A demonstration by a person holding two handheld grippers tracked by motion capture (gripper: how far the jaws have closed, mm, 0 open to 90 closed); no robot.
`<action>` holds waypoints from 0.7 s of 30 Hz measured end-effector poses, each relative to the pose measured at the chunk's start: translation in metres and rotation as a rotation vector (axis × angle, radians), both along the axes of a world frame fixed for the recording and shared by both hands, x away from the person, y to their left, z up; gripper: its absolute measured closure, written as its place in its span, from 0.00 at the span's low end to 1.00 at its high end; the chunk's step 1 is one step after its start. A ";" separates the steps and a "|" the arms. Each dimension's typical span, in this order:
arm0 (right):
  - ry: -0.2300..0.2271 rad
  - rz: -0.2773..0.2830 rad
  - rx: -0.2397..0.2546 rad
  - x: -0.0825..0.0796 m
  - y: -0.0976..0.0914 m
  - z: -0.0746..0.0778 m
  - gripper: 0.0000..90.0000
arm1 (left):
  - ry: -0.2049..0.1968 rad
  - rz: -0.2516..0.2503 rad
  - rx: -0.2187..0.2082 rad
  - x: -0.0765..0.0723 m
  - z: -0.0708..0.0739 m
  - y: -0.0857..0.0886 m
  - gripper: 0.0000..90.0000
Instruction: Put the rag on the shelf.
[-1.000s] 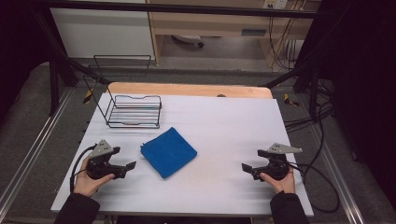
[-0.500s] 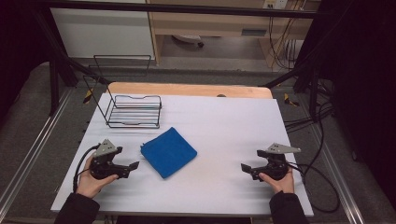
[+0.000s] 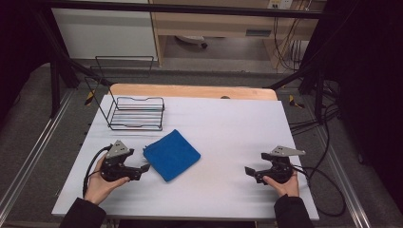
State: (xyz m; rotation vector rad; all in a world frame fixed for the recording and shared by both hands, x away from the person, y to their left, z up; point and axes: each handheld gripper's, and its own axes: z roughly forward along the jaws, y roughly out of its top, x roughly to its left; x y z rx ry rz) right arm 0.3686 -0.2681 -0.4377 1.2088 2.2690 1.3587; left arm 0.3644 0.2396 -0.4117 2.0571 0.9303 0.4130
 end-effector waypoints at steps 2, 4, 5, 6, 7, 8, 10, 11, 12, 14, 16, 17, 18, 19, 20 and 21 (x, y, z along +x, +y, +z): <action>0.003 -0.001 -0.001 0.000 0.000 0.000 0.01 | 0.006 -0.004 0.004 -0.001 0.002 -0.007 0.14; 0.001 0.000 -0.001 0.000 0.000 0.000 0.01 | 0.005 -0.014 0.007 -0.002 0.004 -0.014 0.15; 0.000 0.001 -0.002 0.000 0.001 0.000 0.01 | 0.007 -0.020 0.012 -0.002 0.005 -0.017 0.16; 0.000 -0.001 0.000 0.000 0.001 0.000 0.01 | 0.007 -0.025 0.020 -0.002 0.005 -0.021 0.17; 0.001 -0.001 -0.001 0.000 0.001 0.000 0.01 | 0.010 -0.030 0.024 -0.003 0.005 -0.025 0.18; 0.000 0.000 -0.003 0.000 0.001 0.000 0.01 | 0.018 -0.037 0.027 -0.003 0.005 -0.029 0.19; 0.000 0.002 -0.005 0.000 0.001 0.000 0.01 | 0.030 -0.049 0.039 -0.004 0.003 -0.036 0.22; 0.001 0.002 -0.005 0.000 0.001 0.000 0.01 | 0.034 -0.059 0.049 -0.005 0.001 -0.040 0.24; 0.001 0.002 -0.004 0.000 0.001 0.000 0.01 | 0.038 -0.067 0.059 -0.006 -0.001 -0.044 0.26; 0.001 0.003 -0.004 0.000 0.001 0.000 0.01 | 0.044 -0.084 0.071 -0.009 -0.005 -0.050 0.30; 0.003 0.004 -0.005 0.000 0.002 -0.001 0.01 | 0.053 -0.098 0.075 -0.012 -0.008 -0.055 0.34; 0.005 0.007 -0.006 0.000 0.002 -0.001 0.01 | 0.059 -0.110 0.073 -0.013 -0.009 -0.056 0.37; 0.004 0.006 -0.007 0.000 0.002 -0.001 0.01 | 0.065 -0.121 0.071 -0.014 -0.010 -0.058 0.40; 0.003 0.008 -0.011 0.001 0.002 -0.001 0.01 | 0.065 -0.121 0.071 -0.014 -0.010 -0.058 0.44; 0.007 0.009 -0.010 0.001 0.002 -0.001 0.01 | 0.083 -0.140 0.061 -0.016 -0.011 -0.061 0.48; 0.006 0.008 -0.011 0.001 0.003 -0.001 0.01 | 0.083 -0.140 0.061 -0.016 -0.011 -0.061 0.50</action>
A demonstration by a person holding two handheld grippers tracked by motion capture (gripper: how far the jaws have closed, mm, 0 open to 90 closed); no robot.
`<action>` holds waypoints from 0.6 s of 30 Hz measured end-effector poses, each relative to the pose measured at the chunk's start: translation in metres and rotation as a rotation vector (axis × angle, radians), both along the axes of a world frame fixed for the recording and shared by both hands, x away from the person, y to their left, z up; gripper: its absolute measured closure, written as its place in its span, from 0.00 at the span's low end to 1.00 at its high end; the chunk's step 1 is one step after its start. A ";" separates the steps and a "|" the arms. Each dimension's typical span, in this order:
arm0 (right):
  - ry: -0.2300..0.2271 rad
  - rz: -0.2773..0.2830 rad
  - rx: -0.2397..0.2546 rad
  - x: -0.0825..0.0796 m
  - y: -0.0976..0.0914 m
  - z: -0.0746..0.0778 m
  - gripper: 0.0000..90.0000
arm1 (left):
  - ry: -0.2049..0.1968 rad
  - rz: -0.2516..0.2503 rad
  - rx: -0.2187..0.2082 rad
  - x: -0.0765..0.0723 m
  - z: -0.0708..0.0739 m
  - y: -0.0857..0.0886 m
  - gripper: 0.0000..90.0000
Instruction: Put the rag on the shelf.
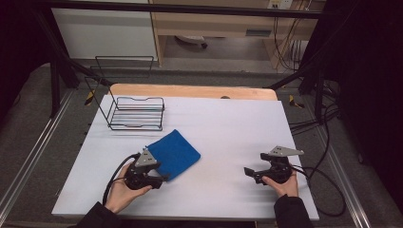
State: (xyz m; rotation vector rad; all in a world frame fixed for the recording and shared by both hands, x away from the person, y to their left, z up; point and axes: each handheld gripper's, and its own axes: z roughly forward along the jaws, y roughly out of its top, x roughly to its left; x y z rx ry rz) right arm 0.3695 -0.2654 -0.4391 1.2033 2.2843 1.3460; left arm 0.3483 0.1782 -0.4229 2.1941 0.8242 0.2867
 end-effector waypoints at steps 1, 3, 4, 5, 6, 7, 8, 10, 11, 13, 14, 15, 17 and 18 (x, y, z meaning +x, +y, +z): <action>0.002 -0.001 0.001 0.000 0.000 0.000 0.01 | 0.016 -0.014 -0.007 -0.001 -0.002 -0.004 0.53; 0.007 0.001 -0.001 0.000 0.001 0.000 0.01 | 0.033 -0.026 -0.003 -0.002 -0.005 -0.007 0.60; 0.005 0.003 -0.002 0.000 0.001 -0.001 0.01 | 0.035 -0.032 0.006 -0.002 -0.006 -0.009 0.62; 0.003 0.004 -0.005 0.000 0.001 -0.001 0.01 | 0.035 -0.032 0.006 -0.002 -0.006 -0.009 0.64; 0.000 0.005 -0.008 0.000 0.001 -0.001 0.01 | 0.046 -0.039 0.019 -0.003 -0.009 -0.012 0.66; 0.003 0.005 -0.006 0.000 0.002 0.000 0.01 | 0.046 -0.041 0.029 -0.003 -0.010 -0.014 0.67; -0.003 0.008 -0.006 0.001 0.002 0.000 0.01 | 0.046 -0.041 0.029 -0.003 -0.010 -0.014 0.69; 0.001 0.008 -0.007 0.000 0.002 0.000 0.01 | 0.040 -0.039 0.052 -0.004 -0.013 -0.016 0.71; 0.004 0.006 -0.005 0.000 0.002 0.000 0.01 | 0.040 -0.036 0.071 -0.003 -0.015 -0.018 0.73; 0.004 0.007 -0.005 0.000 0.002 0.000 0.01 | 0.033 -0.027 0.082 -0.003 -0.018 -0.020 0.76; 0.003 0.007 -0.004 0.000 0.002 0.000 0.01 | 0.029 -0.025 0.088 -0.003 -0.019 -0.021 0.78; 0.004 0.006 -0.005 0.000 0.002 0.000 0.01 | 0.029 -0.025 0.088 -0.003 -0.019 -0.021 0.79; 0.005 0.005 -0.003 0.000 0.002 0.000 0.01 | 0.031 -0.021 0.098 -0.002 -0.018 -0.021 0.84; 0.007 0.005 -0.002 0.000 0.002 0.000 0.01 | 0.035 -0.014 0.094 -0.002 -0.019 -0.021 0.86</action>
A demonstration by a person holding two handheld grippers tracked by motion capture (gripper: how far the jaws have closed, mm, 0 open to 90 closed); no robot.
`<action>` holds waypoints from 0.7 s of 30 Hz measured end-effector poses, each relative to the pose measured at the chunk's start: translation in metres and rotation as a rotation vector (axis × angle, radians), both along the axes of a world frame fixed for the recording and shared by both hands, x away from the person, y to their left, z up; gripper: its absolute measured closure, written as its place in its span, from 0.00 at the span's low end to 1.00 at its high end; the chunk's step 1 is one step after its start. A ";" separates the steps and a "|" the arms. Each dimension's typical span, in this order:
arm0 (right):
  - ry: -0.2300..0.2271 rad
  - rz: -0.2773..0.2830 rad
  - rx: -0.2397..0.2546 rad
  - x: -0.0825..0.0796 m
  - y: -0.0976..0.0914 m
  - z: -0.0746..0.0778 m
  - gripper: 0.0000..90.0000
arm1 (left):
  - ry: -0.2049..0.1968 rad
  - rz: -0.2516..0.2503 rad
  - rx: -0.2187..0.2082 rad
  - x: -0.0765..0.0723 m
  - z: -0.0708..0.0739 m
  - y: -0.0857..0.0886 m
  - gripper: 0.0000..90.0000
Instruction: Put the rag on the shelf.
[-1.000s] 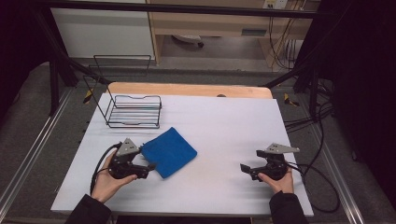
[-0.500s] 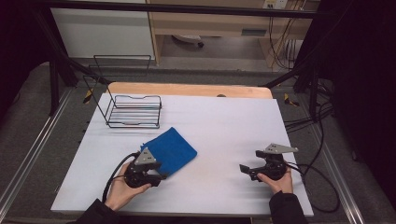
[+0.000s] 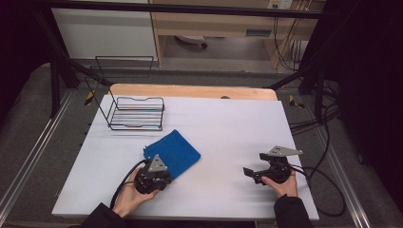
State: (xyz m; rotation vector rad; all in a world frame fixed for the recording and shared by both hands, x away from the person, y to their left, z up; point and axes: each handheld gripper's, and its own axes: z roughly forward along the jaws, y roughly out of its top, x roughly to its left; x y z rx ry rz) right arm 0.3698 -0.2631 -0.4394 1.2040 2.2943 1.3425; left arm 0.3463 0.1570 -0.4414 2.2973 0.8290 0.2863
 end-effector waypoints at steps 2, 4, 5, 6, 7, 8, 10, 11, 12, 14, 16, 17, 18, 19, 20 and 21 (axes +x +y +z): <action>-0.002 0.002 -0.001 0.000 0.000 0.000 0.01 | 0.019 0.003 -0.010 0.004 0.000 0.002 0.90; -0.002 0.002 -0.002 0.000 0.000 0.000 0.01 | 0.034 0.002 -0.022 0.006 0.001 0.003 0.94; -0.002 0.003 -0.001 0.000 0.000 0.000 0.01 | 0.038 -0.003 -0.020 0.007 0.001 0.003 0.96; -0.002 0.003 -0.001 0.000 0.000 0.000 0.01 | 0.039 -0.008 -0.021 0.008 0.002 0.003 0.96; -0.001 0.002 0.000 0.000 0.000 0.000 0.01 | 0.040 -0.011 -0.021 0.009 0.003 0.003 0.97; 0.000 0.002 -0.001 0.000 0.000 0.000 0.01 | 0.042 -0.015 -0.025 0.010 0.004 0.003 0.97; -0.004 0.003 0.000 0.000 0.000 0.000 0.01 | 0.042 -0.017 -0.042 0.010 0.006 0.002 0.97; -0.002 0.002 0.001 0.000 0.000 0.000 0.01 | 0.039 -0.017 -0.054 0.009 0.008 0.002 0.97; -0.001 0.002 0.001 0.000 0.000 0.000 0.01 | 0.039 -0.017 -0.054 0.009 0.008 0.002 0.98; -0.002 0.003 0.000 0.000 0.000 0.000 0.01 | 0.034 -0.030 -0.091 0.005 0.015 -0.002 0.98; -0.002 0.003 0.001 0.000 0.000 0.000 0.01 | 0.028 -0.039 -0.112 0.001 0.019 -0.007 0.98; -0.002 0.003 0.001 0.000 0.000 0.000 0.01 | 0.031 -0.046 -0.120 0.000 0.020 -0.011 0.98; 0.001 0.002 0.000 0.000 0.000 0.000 0.01 | 0.033 -0.051 -0.124 -0.001 0.021 -0.015 0.98; 0.003 0.001 0.002 0.000 0.000 0.000 0.01 | 0.036 -0.054 -0.124 -0.003 0.021 -0.019 0.98; 0.004 0.001 0.003 0.000 0.000 0.000 0.01 | 0.040 -0.058 -0.125 -0.003 0.021 -0.023 0.98; 0.003 0.002 0.002 0.000 0.000 0.000 0.01 | 0.047 -0.058 -0.132 -0.004 0.020 -0.028 0.98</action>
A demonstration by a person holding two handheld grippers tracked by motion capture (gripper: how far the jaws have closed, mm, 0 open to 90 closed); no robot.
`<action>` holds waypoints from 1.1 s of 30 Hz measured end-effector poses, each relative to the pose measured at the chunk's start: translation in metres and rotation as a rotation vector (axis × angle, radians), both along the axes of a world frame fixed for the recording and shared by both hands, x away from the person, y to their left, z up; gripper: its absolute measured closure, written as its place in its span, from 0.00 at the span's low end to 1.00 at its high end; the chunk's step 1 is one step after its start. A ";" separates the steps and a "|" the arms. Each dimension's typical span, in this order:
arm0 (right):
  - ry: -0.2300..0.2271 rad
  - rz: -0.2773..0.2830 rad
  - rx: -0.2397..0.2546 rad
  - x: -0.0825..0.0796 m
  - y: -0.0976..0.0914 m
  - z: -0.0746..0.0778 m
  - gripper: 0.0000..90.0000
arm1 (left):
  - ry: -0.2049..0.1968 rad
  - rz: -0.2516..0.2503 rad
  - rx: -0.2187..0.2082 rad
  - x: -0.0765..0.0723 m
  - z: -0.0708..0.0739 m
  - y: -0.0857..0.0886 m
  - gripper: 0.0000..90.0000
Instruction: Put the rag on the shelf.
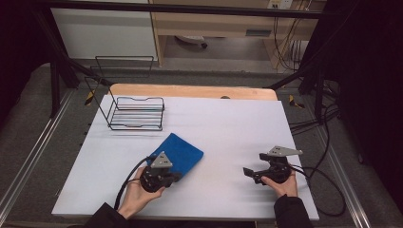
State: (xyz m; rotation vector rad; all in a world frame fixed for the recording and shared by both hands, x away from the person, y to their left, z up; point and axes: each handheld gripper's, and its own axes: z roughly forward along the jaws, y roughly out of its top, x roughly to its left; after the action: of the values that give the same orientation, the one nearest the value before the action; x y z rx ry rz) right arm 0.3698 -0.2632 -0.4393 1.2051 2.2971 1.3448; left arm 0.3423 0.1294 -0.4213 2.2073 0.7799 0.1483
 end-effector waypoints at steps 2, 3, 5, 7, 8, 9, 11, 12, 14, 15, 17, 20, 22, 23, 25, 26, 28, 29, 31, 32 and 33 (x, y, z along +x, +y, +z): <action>-0.001 0.000 0.000 0.000 0.000 0.000 0.01 | 0.009 -0.001 -0.003 0.000 0.000 -0.004 0.98; -0.003 0.001 -0.001 0.000 0.000 0.000 0.01 | 0.016 0.002 -0.014 0.000 -0.001 -0.008 0.97; -0.007 0.001 0.000 0.000 0.000 0.000 0.01 | 0.024 0.001 -0.026 -0.001 -0.002 -0.019 0.97; -0.007 0.002 0.000 0.000 0.000 0.000 0.01 | 0.023 0.007 -0.034 0.000 -0.004 -0.024 0.97; -0.007 0.002 0.000 0.000 0.000 0.000 0.01 | 0.022 0.005 -0.039 0.001 -0.005 -0.025 0.96; -0.005 0.003 -0.001 0.000 0.000 0.000 0.01 | 0.026 0.007 -0.046 0.002 -0.005 -0.025 0.95; -0.002 0.001 0.000 0.000 0.000 0.000 0.01 | 0.026 0.004 -0.065 0.004 -0.003 -0.021 0.87; -0.006 0.003 -0.001 0.000 0.000 0.000 0.01 | 0.026 0.008 -0.076 0.004 0.000 -0.017 0.83; -0.007 -0.001 0.001 0.000 -0.001 0.000 0.01 | 0.017 0.021 -0.087 0.006 0.008 -0.006 0.72; -0.008 -0.001 0.002 0.000 -0.001 0.000 0.01 | 0.004 0.037 -0.085 0.007 0.012 0.000 0.68; -0.008 0.000 0.001 0.000 -0.001 0.000 0.01 | -0.018 0.064 -0.080 0.010 0.018 0.014 0.62; -0.005 -0.001 0.000 0.000 0.000 0.000 0.01 | -0.028 0.125 -0.034 0.017 0.020 0.037 0.54; 0.000 -0.002 0.002 0.000 0.000 0.000 0.01 | -0.017 0.169 -0.011 0.023 0.016 0.051 0.51; -0.002 -0.001 0.002 0.000 0.000 0.000 0.01 | -0.017 0.169 -0.011 0.023 0.016 0.051 0.51; -0.003 0.001 -0.001 0.000 0.000 -0.001 0.01 | -0.012 0.221 0.021 0.030 0.009 0.067 0.51; -0.004 0.001 -0.001 0.000 0.000 -0.001 0.01 | -0.006 0.235 0.024 0.032 0.006 0.071 0.50; -0.004 0.000 0.000 0.000 0.001 -0.001 0.02 | 0.010 0.249 0.032 0.035 0.002 0.077 0.49; -0.005 -0.002 0.001 0.000 0.001 -0.001 0.02 | 0.010 0.249 0.032 0.035 0.002 0.077 0.49; -0.007 -0.005 0.003 0.000 0.001 0.000 0.02 | 0.035 0.271 0.047 0.038 -0.007 0.081 0.52; -0.005 -0.006 0.003 -0.001 0.001 0.000 0.02 | 0.035 0.271 0.047 0.038 -0.007 0.081 0.54; -0.010 -0.004 0.000 -0.001 0.002 0.000 0.02 | 0.051 0.271 0.052 0.040 -0.012 0.081 0.55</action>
State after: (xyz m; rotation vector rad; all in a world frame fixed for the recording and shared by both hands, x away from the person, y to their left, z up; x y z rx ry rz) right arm 0.3690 -0.2615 -0.4392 1.1994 2.2870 1.3467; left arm 0.3819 0.2105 -0.4330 2.1523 1.1143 0.2490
